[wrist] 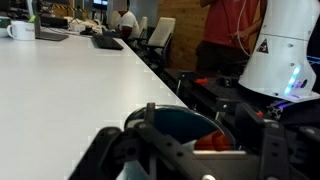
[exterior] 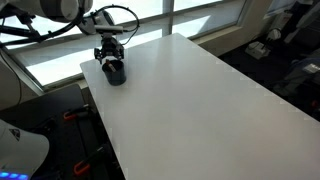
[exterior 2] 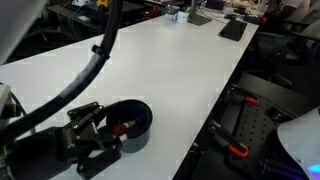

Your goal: Pick up the marker from the cup and put it on the table

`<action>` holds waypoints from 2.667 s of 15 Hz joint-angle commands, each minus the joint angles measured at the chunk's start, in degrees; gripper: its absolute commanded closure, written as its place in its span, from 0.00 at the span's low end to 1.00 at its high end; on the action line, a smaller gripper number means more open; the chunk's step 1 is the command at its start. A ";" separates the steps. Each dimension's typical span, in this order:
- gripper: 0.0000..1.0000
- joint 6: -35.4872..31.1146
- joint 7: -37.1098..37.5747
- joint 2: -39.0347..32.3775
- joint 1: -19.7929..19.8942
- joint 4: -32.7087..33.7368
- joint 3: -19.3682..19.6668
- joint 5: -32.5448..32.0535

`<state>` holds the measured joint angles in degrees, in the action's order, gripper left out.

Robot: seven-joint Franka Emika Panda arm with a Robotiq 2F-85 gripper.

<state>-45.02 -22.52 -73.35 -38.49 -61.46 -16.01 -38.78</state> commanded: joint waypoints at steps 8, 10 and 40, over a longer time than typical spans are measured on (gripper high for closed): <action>1.00 -3.25 -0.61 1.51 0.65 -2.50 -0.73 -0.34; 1.00 -3.63 -0.41 1.78 0.75 -2.77 -0.79 -0.30; 0.98 -17.71 9.27 27.76 19.69 -28.78 -0.30 14.10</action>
<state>-61.49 -15.28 -50.53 -19.14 -86.24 -16.29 -26.18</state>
